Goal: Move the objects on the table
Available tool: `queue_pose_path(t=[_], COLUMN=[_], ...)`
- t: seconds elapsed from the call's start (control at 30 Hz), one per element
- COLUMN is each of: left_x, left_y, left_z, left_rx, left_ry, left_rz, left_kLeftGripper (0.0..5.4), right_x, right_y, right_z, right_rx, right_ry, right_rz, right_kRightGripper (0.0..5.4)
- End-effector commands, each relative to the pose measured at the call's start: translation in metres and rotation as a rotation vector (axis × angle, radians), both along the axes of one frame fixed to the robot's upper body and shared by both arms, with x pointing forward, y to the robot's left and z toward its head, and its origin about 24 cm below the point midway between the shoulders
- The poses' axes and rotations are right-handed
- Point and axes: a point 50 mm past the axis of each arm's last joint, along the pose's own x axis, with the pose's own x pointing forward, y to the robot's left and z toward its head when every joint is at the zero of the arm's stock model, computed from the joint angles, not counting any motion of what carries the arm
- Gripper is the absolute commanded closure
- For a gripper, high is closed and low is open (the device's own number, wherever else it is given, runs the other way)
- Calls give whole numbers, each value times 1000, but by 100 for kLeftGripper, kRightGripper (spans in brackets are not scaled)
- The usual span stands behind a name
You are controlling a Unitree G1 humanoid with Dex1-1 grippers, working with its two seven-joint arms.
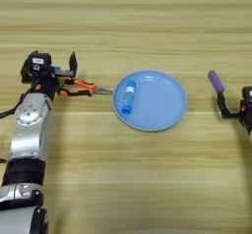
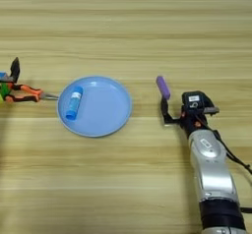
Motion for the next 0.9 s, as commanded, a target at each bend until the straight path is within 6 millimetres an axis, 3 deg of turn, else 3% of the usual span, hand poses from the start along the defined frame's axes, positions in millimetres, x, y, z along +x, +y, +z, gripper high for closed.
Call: queue_pose_path(t=[0.03, 0.9], left_x=[0, -6], left_y=[-8, -13], left_z=[-2, 4], left_rx=[19, 20], left_ry=[8, -17], left_rz=[-8, -13], left_kLeftGripper=[2, 2], right_x=[10, 42], right_y=[1, 19], right_z=[5, -14], right_rx=[-20, 43], right_ry=[-18, 49], right_rz=[18, 78], right_kRightGripper=[0, 0])
